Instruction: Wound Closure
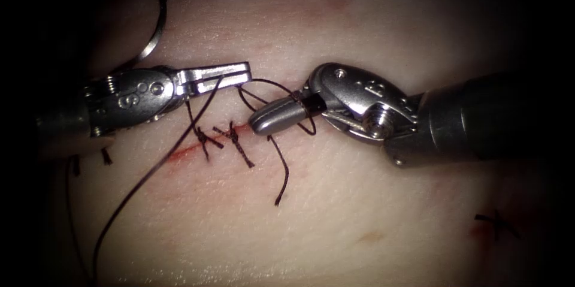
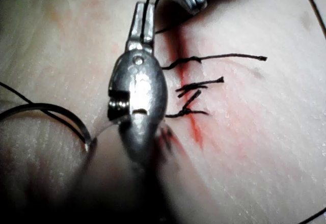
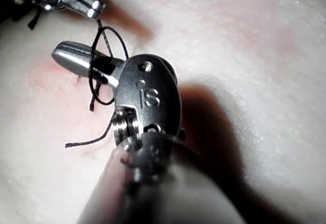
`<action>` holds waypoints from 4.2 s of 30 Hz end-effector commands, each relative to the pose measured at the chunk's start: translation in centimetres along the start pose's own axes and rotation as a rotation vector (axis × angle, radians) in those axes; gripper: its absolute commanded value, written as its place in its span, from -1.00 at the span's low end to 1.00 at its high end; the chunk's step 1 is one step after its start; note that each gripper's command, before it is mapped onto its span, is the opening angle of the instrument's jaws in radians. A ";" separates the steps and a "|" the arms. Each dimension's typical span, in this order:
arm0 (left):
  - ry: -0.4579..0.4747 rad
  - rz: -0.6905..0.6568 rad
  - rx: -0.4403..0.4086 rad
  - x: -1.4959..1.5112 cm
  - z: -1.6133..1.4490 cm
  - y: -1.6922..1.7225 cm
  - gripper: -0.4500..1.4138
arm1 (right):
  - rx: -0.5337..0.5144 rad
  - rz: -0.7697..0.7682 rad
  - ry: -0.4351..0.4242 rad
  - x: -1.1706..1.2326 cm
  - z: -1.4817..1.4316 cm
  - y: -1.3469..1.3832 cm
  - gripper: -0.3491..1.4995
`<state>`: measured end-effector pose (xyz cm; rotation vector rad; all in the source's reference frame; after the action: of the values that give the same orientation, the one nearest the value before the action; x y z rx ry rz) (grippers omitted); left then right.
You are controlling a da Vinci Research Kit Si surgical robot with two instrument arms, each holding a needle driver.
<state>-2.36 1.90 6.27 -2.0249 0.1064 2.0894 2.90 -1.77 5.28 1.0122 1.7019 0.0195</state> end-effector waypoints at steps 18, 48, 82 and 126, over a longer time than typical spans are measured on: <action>-0.002 -0.018 -0.017 -0.03 0.00 0.10 -1.00 | 0.235 -0.200 -0.562 -0.33 0.31 -0.08 0.20; -0.004 -0.029 -0.039 0.01 -0.22 0.28 -1.00 | 0.354 -0.373 -0.866 -0.66 0.38 -0.17 0.24; -0.041 -0.043 -0.082 -0.19 -0.52 1.94 -1.00 | 0.262 -0.359 -0.791 -0.19 0.11 0.19 -1.00; 0.024 -0.062 -0.306 0.86 -0.50 3.76 -1.00 | 0.104 -0.335 -0.746 0.09 -0.04 0.76 -1.00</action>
<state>-2.64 -1.74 4.94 -2.1858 -0.2872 2.1519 3.25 -1.19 5.57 0.6691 1.1582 -0.5925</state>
